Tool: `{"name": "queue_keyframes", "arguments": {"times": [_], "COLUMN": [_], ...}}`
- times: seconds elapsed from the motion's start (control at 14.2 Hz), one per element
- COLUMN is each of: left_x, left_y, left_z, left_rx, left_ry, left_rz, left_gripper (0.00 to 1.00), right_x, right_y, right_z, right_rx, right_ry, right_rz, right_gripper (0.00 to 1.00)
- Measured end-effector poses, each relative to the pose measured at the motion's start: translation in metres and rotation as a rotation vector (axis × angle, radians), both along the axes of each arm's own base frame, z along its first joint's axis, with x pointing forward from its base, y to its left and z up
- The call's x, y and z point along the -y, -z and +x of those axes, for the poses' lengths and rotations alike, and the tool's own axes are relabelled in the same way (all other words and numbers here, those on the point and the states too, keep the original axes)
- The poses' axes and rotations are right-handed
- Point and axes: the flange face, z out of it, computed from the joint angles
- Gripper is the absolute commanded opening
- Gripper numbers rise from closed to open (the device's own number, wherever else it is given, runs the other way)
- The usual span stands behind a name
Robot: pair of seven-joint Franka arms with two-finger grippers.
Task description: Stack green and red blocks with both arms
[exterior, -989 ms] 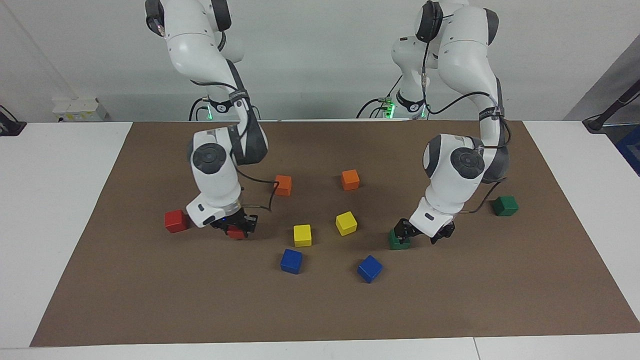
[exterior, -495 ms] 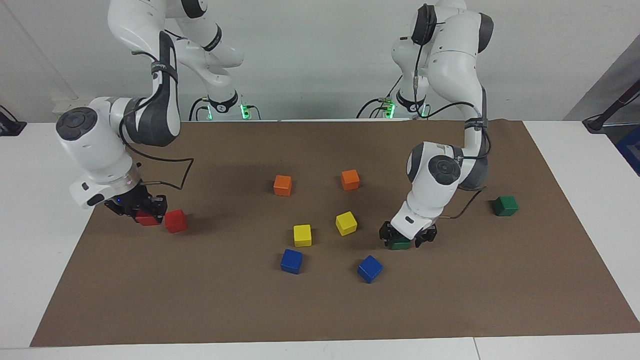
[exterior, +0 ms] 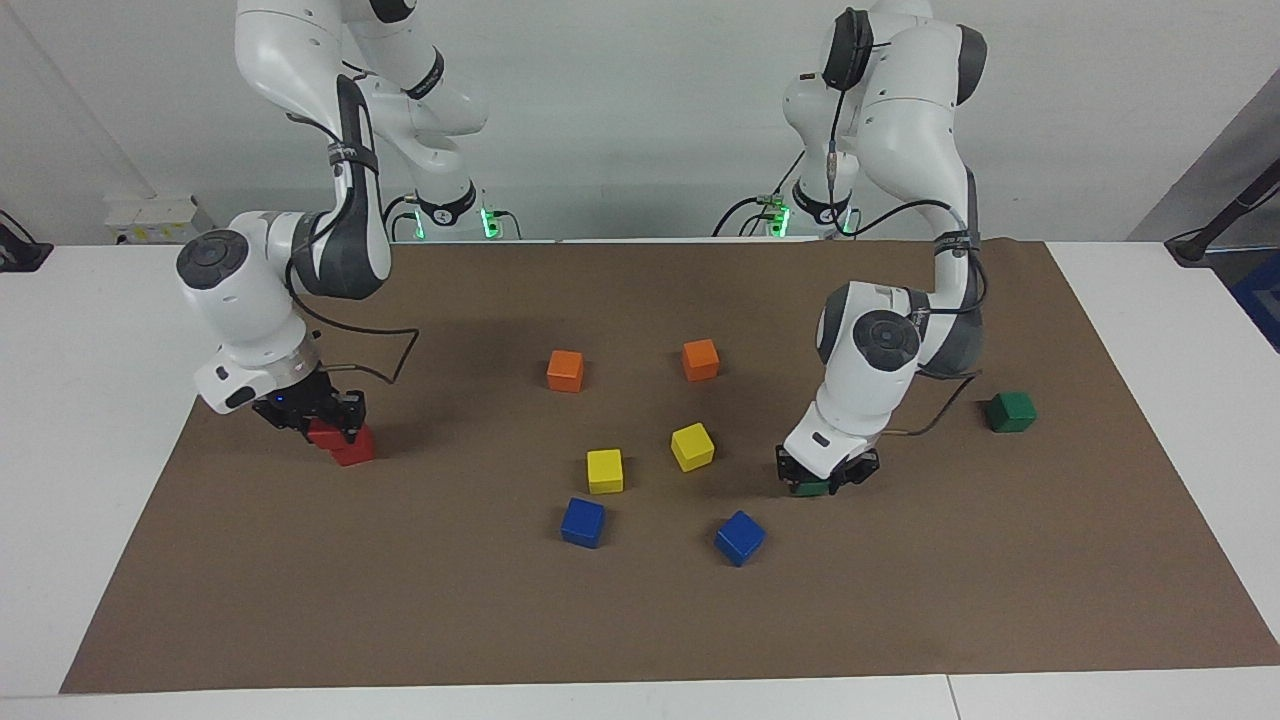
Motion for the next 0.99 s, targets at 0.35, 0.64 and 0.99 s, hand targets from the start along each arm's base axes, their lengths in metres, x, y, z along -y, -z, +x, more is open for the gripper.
{"name": "queue_keyframes", "arguments": {"times": [0.35,0.64,0.99], "left_x": [-0.138,-0.271,-0.355], "left_y": [-0.078,-0.092,-0.052], "left_z": [0.007,-0.014,-0.052], "left_rx": [-0.027,-0.052,-0.012], "left_ry": [0.004,0.162,0.214], "left_rz": [0.016,0.026,0.011], "left_gripper": [0.00,0.00,0.00], "right_x": [-0.001,-0.001,-0.001], "right_y": [0.007,0.012,0.016], "right_z": [-0.009,-0.010,-0.012], "right_rx": [-0.008,0.016,0.030], "right_ry": [-0.073,-0.104,-0.138], "right_rz": [-0.003,-0.008,-0.012], "right_gripper": [0.00,0.00,0.00]}}
